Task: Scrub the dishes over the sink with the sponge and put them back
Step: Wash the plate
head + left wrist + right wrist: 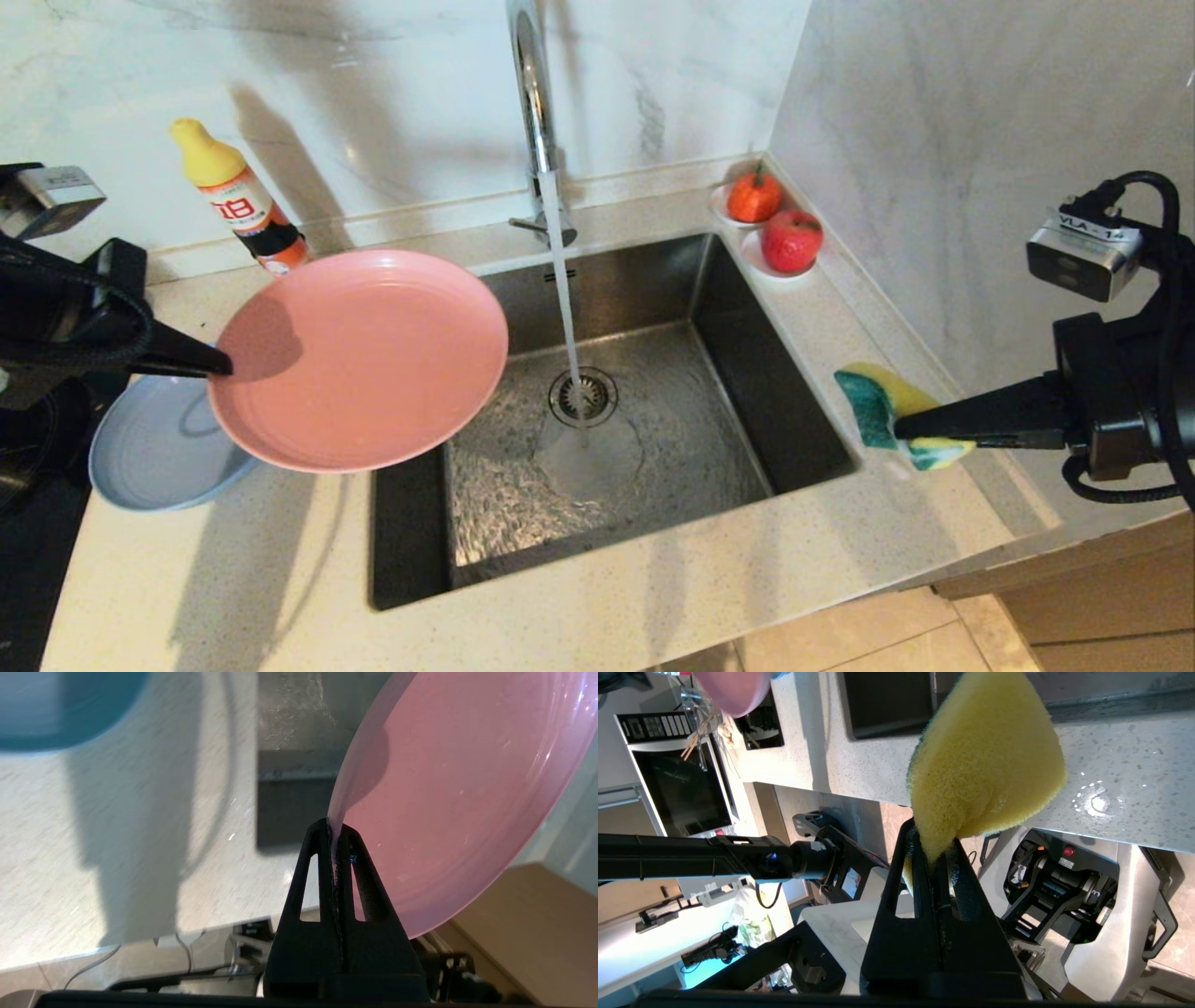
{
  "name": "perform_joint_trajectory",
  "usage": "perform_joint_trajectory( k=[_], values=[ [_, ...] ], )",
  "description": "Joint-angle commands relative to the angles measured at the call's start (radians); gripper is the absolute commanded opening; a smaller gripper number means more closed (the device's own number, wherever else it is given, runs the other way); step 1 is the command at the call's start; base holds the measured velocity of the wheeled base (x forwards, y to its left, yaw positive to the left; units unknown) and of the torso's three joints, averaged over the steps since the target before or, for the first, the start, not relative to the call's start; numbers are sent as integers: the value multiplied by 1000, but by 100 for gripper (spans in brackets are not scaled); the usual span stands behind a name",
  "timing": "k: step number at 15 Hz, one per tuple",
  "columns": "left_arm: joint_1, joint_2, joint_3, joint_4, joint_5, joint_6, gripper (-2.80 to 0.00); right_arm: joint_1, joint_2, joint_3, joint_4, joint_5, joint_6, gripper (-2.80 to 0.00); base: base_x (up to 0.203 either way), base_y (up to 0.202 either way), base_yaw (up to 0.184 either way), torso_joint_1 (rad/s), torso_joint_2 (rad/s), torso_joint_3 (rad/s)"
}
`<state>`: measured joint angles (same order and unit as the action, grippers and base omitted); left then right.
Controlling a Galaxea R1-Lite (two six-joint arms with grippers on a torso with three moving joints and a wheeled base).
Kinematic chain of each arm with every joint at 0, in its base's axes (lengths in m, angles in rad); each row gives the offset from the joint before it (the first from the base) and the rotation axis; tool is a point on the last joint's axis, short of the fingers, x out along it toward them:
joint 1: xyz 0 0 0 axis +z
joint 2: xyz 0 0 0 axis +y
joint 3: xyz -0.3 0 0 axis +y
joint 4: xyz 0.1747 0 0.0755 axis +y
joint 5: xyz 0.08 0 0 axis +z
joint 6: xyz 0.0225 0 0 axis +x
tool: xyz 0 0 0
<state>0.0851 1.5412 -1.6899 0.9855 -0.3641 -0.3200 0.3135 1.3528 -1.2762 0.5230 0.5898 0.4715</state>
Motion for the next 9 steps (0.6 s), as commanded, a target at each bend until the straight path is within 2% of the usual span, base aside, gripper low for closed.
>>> perform_joint_trajectory(
  k=[1, 5, 7, 9],
  values=[
    [-92, 65, 13, -46, 54, -48, -280, -5, 3, 0, 2, 4, 3, -280, 0, 0, 0, 0, 0, 0],
    [-198, 141, 12, -145, 102, -116, -280, -28, 21, 1, -1, 13, 1, -280, 0, 0, 0, 0, 0, 0],
    [-262, 190, 12, -189, 160, -141, -280, -33, 23, 17, -25, 18, 1, -280, 0, 0, 0, 0, 0, 0],
    [-307, 226, 12, -241, 188, -169, -280, -39, 32, 23, -29, 19, 1, -280, 0, 0, 0, 0, 0, 0]
  ],
)
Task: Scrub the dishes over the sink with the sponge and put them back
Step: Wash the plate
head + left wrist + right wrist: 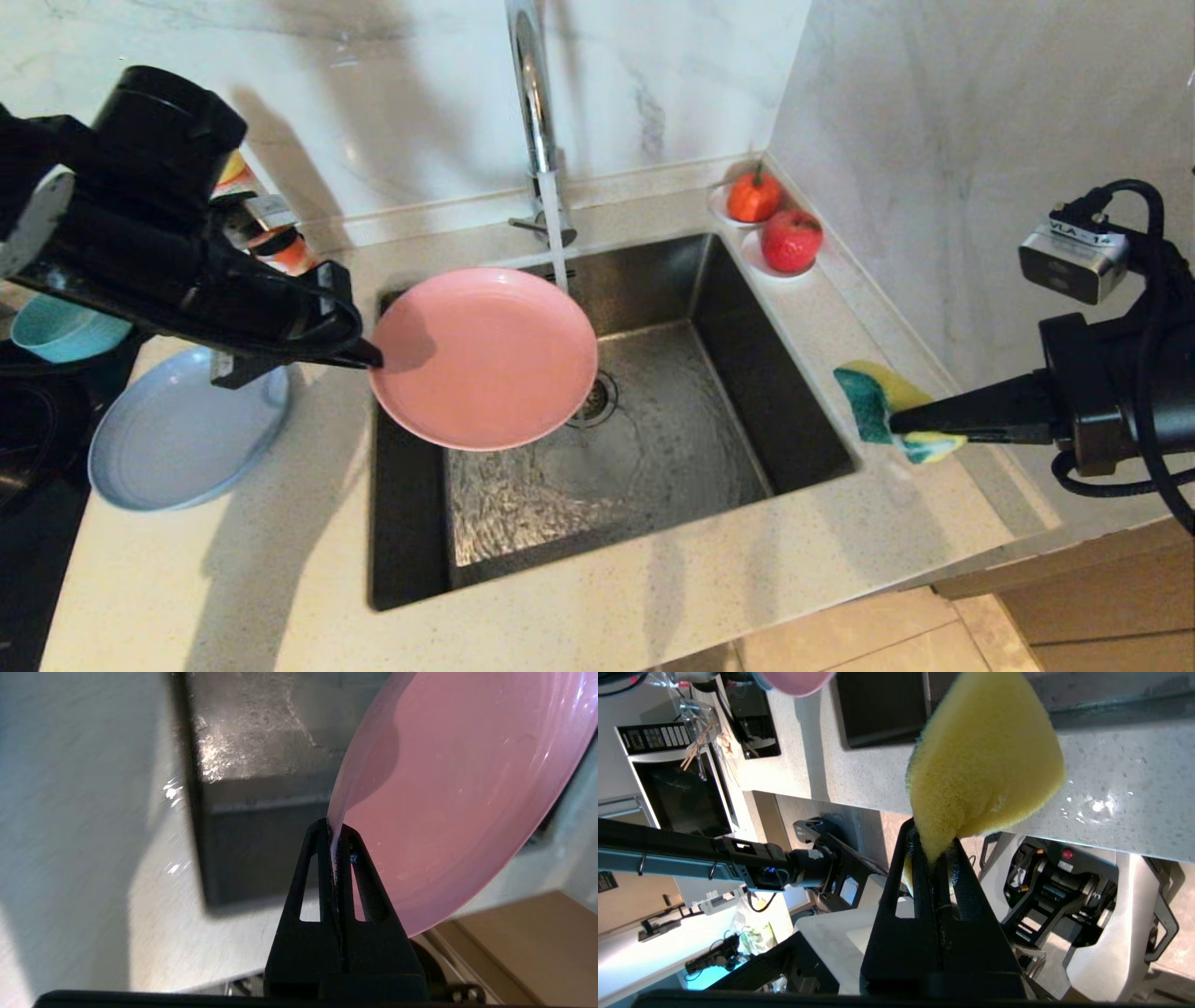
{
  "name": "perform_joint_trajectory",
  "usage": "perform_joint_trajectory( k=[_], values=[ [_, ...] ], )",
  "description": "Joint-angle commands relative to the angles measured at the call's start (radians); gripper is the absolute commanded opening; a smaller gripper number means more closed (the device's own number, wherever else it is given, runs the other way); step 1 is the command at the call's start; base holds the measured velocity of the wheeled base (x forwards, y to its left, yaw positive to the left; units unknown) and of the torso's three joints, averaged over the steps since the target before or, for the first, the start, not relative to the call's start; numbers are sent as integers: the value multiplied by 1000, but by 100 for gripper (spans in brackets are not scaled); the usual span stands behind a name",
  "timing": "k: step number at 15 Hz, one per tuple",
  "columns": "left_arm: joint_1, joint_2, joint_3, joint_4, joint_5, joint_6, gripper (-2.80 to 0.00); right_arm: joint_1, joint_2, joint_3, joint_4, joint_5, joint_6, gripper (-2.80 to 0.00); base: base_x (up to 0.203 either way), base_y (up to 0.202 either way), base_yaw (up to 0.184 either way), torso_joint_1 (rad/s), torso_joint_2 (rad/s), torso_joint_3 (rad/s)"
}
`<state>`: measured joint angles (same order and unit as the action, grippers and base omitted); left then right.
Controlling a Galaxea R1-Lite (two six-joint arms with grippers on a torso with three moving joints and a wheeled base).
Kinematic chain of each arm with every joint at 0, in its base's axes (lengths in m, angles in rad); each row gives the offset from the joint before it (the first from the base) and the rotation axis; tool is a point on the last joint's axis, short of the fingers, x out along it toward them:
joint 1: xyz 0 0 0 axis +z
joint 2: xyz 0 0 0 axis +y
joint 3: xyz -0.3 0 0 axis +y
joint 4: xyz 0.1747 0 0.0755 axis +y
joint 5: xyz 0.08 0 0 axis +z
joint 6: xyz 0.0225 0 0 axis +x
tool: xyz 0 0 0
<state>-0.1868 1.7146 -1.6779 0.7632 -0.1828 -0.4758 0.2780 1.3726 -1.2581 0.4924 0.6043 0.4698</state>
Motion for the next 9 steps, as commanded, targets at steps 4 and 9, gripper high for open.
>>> perform_joint_trajectory(
  k=[4, 9],
  values=[
    [-87, 122, -14, -108, 11, -61, -280, -8, 17, 5, 2, 6, -12, -280, 0, 0, 0, 0, 0, 0],
    [-124, 191, -46, -145, 11, -91, -280, -10, 22, 5, 2, 11, -16, -280, 0, 0, 0, 0, 0, 0]
  ],
)
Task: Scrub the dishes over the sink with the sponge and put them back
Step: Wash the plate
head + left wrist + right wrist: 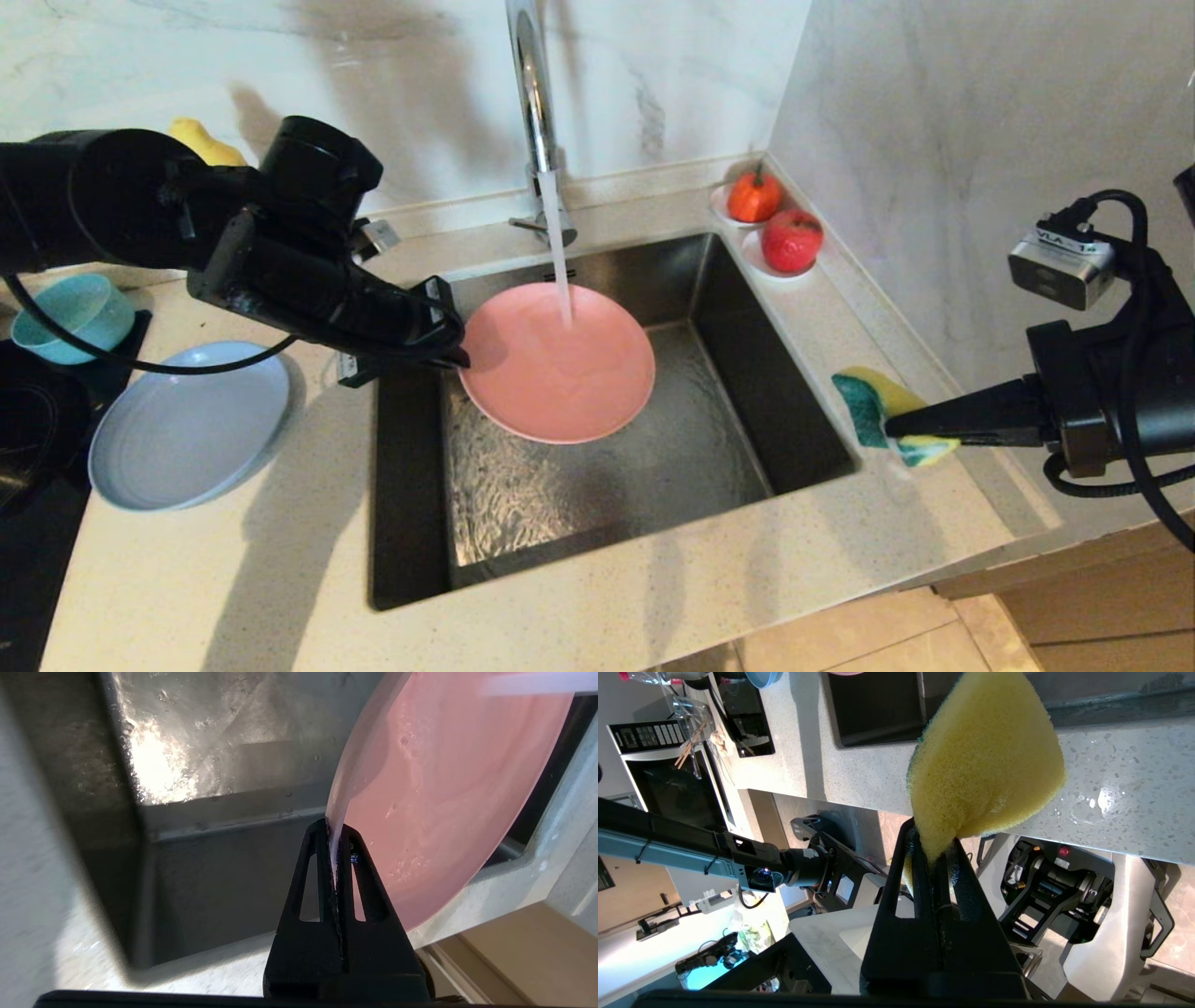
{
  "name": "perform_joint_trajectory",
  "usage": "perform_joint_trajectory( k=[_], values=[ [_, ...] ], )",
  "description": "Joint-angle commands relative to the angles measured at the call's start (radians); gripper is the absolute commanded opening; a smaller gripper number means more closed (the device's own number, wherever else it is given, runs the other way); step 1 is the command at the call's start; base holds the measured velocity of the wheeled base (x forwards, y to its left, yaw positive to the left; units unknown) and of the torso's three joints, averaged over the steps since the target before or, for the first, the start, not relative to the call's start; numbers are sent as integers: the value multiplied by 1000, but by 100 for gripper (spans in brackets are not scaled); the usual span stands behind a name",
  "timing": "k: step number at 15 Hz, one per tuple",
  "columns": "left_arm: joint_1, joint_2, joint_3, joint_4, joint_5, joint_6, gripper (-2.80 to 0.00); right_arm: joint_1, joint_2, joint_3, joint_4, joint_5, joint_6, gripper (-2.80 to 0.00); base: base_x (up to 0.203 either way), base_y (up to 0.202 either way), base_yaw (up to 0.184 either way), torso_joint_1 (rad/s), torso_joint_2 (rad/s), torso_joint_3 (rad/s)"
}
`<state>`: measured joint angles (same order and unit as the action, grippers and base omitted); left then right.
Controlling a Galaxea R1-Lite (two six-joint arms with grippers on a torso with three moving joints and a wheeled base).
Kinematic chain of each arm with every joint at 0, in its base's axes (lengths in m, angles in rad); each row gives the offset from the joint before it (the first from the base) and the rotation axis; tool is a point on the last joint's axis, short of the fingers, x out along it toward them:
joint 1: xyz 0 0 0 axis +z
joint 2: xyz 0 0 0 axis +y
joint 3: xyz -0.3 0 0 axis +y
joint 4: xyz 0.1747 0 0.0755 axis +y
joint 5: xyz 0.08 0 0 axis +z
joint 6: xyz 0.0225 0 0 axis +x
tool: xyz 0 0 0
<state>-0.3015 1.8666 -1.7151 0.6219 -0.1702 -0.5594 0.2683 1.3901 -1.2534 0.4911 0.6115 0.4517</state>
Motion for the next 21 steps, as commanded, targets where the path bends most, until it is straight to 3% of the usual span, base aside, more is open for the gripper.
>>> perform_joint_trajectory(
  k=[1, 5, 10, 13, 16, 19, 21],
  values=[
    [-24, 51, -9, -10, -2, -11, -280, 0, 6, 0, 3, 4, 2, -280, 0, 0, 0, 0, 0, 0],
    [-79, 98, -3, -11, 3, -13, -280, -12, 21, -4, 3, 8, -26, -280, 0, 0, 0, 0, 0, 0],
    [-91, 56, 71, -10, 66, -20, -280, -27, 11, 2, 6, 17, -27, -280, 0, 0, 0, 0, 0, 0],
    [-76, -12, 124, -13, 223, -20, -280, -27, 3, 16, 6, 17, -27, -280, 0, 0, 0, 0, 0, 0],
    [-56, -95, 148, -60, 323, -9, -280, -27, -12, 42, 6, 19, -27, -280, 0, 0, 0, 0, 0, 0],
    [-34, -158, 206, -127, 478, 87, -280, -27, -29, 45, 10, 20, -25, -280, 0, 0, 0, 0, 0, 0],
    [-21, -217, 281, -231, 512, 131, -280, -27, -45, 49, 15, 21, -22, -280, 0, 0, 0, 0, 0, 0]
  ],
)
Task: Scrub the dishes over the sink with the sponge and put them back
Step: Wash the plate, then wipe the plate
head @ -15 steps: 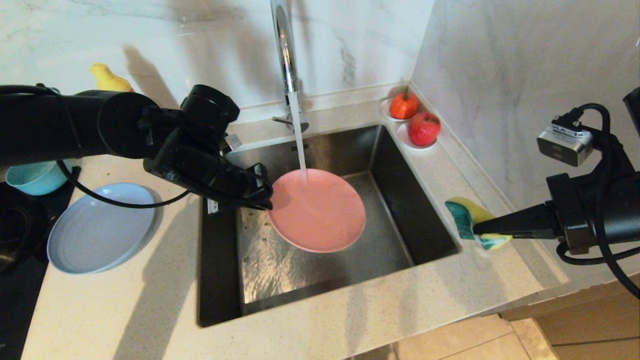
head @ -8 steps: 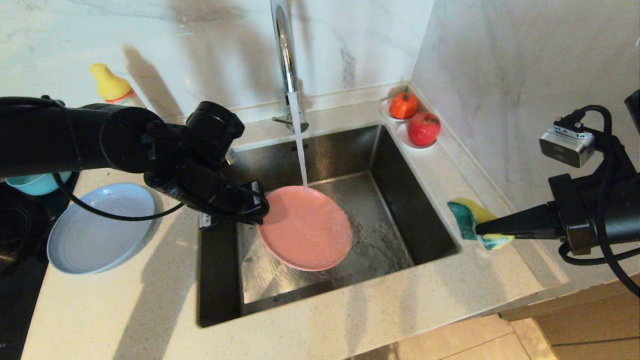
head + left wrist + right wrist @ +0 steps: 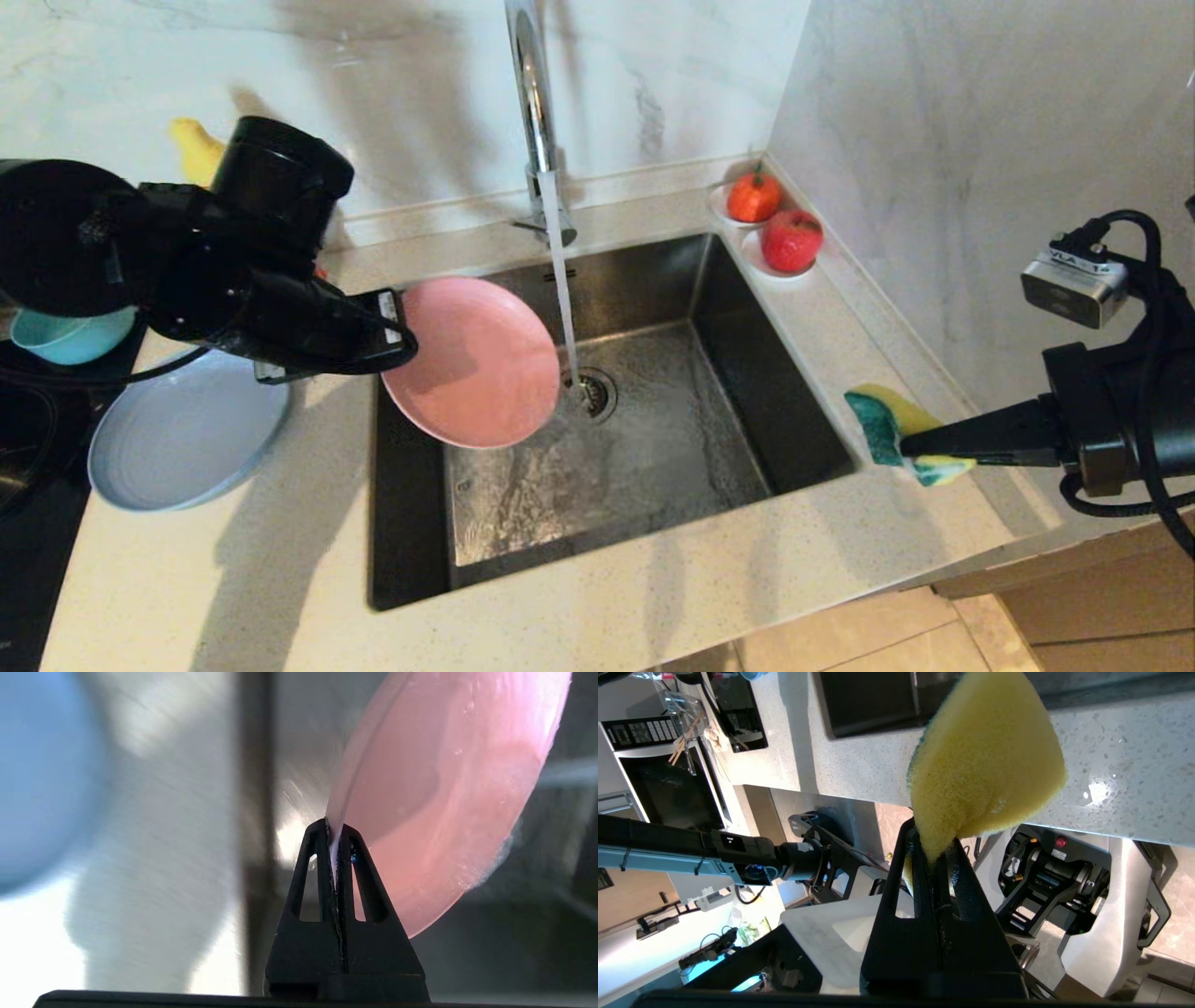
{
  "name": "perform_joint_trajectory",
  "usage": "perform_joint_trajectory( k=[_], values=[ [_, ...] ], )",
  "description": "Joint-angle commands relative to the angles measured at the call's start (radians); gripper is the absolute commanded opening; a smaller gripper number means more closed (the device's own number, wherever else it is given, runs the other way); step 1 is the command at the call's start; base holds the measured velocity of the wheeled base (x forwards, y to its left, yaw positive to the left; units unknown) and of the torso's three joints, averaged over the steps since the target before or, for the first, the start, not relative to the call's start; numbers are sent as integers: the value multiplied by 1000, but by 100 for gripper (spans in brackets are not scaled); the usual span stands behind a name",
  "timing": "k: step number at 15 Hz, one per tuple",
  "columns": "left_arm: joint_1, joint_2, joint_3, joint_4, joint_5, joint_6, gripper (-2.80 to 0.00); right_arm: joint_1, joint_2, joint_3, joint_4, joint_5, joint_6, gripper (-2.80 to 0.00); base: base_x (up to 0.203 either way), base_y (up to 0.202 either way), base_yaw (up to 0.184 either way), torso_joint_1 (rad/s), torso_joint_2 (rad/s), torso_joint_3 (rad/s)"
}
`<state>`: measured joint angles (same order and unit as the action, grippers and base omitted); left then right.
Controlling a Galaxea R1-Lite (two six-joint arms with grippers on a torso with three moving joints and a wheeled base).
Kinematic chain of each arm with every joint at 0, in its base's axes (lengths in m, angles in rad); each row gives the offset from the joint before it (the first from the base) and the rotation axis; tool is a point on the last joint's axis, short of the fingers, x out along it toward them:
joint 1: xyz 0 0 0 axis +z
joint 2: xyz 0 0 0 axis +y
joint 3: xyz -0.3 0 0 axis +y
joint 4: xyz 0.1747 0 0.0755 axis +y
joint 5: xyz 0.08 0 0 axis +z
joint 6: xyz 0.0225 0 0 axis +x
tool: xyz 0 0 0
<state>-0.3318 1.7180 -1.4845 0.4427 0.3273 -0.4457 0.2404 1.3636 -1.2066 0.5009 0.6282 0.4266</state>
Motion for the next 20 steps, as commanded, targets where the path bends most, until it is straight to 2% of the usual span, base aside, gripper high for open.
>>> perform_joint_trajectory(
  k=[1, 6, 10, 11, 13, 14, 15, 17, 19, 20],
  values=[
    [13, -108, 93, -110, 28, 54, -280, 0, -22, 8, 4, 4, 4, -280, 0, 0, 0, 0, 0, 0],
    [17, -273, 354, -515, 104, 324, -280, 1, -22, 15, 8, 2, 6, -280, 0, 0, 0, 0, 0, 0],
    [26, -324, 545, -927, 112, 592, -280, 0, -15, 13, 27, 1, 3, -280, 0, 0, 0, 0, 0, 0],
    [26, -326, 579, -1001, 112, 649, -280, 2, -12, 13, 27, 1, 3, -280, 0, 0, 0, 0, 0, 0],
    [26, -325, 657, -1236, 111, 748, -280, 2, -6, 12, 26, 1, 3, -280, 0, 0, 0, 0, 0, 0],
    [26, -328, 689, -1317, 109, 787, -280, 2, -6, 12, 25, 1, 1, -280, 0, 0, 0, 0, 0, 0],
    [25, -337, 700, -1343, 107, 802, -280, 2, -4, 12, 25, 1, 0, -280, 0, 0, 0, 0, 0, 0],
    [25, -363, 701, -1326, 100, 798, -280, 2, -3, 13, 27, 1, 0, -280, 0, 0, 0, 0, 0, 0],
    [24, -396, 713, -1278, 91, 771, -280, 5, -28, 6, 28, 2, 0, -280, 0, 0, 0, 0, 0, 0],
    [24, -417, 712, -1227, 73, 738, -280, 10, -37, -1, 30, 2, 0, -280, 0, 0, 0, 0, 0, 0]
  ],
)
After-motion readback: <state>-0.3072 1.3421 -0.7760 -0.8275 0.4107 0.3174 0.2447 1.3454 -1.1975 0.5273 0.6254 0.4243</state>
